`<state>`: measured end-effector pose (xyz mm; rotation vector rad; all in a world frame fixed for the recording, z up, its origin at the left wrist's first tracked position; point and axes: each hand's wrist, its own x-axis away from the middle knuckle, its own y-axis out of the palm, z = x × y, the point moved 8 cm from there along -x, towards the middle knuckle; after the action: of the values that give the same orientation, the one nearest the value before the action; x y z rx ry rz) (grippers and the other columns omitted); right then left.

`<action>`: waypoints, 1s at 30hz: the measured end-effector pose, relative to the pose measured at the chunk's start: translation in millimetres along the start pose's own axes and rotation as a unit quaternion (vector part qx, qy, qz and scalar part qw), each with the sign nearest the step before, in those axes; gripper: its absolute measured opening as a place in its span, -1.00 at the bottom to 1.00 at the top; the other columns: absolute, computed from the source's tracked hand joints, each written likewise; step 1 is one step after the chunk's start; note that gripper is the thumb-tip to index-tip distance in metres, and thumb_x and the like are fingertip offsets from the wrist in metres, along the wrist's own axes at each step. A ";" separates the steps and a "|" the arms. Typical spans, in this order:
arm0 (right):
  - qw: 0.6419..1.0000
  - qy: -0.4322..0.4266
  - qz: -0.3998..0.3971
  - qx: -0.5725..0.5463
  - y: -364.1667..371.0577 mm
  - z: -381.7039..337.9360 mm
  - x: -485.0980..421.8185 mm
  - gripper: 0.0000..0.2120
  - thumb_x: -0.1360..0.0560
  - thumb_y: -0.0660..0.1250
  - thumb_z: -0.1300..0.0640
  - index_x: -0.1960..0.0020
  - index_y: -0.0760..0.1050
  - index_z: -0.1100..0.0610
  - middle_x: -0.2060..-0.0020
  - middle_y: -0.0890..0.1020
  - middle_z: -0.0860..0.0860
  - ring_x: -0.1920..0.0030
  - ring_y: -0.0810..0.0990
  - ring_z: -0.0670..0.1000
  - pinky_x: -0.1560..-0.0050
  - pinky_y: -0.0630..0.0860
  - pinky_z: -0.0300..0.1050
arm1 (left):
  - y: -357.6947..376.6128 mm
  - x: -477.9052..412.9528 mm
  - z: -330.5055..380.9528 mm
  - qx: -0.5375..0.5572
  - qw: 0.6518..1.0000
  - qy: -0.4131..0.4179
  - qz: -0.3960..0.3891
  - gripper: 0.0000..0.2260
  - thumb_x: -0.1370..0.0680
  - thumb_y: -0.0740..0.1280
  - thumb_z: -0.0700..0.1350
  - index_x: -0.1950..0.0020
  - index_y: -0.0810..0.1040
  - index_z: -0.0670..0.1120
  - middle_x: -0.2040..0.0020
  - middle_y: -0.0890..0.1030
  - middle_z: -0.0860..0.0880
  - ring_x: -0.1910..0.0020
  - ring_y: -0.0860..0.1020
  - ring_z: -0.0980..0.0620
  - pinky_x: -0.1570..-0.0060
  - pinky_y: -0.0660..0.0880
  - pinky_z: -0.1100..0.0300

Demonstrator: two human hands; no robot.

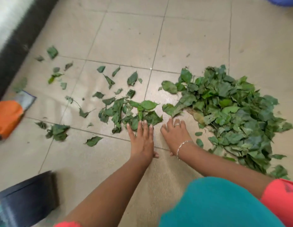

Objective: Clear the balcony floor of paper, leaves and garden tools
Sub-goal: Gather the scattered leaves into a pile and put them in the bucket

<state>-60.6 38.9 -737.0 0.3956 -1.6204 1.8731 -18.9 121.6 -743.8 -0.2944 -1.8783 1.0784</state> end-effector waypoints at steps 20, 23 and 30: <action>0.977 -0.131 -0.139 0.090 -93.3 -29.9 -14.5 -0.64 -0.57 0.15 0.14 -0.35 0.31 0.14 -0.23 0.50 0.06 -0.22 0.50 0.10 -0.17 0.46 0.00 | -19.4 60.6 -233.1 0.252 0.968 0.007 0.016 -0.39 -0.57 0.25 0.07 -0.51 0.09 -0.14 -0.51 0.15 -0.11 -0.48 0.16 -0.04 -0.42 0.15 0.14; 0.969 -0.236 0.001 0.074 -135.3 -120.7 -25.4 -0.68 -0.57 0.05 0.27 -0.29 0.35 0.16 -0.22 0.46 0.12 -0.22 0.46 0.14 -0.14 0.38 0.05 | 37.0 40.5 -283.7 0.411 0.891 -0.178 0.076 -0.42 -0.58 0.24 0.00 -0.50 0.10 -0.18 -0.50 0.15 -0.16 -0.47 0.17 -0.11 -0.42 0.17 0.04; 0.913 -0.385 0.025 0.129 -96.0 -253.5 -44.6 -0.47 -0.64 -0.05 0.09 -0.52 -0.20 0.12 -0.50 -0.23 0.13 -0.50 -0.18 0.18 -0.42 -0.09 0.27 | 105.0 23.5 -324.2 0.438 0.804 -0.368 0.164 -0.35 -0.59 0.19 0.07 -0.52 0.00 -0.24 -0.52 -0.01 -0.28 -0.50 0.00 -0.23 -0.47 0.01 -0.04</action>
<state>76.5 277.0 -739.9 1.3578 -1.8499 2.1138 206.5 378.1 -748.9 0.4263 -1.7196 2.4238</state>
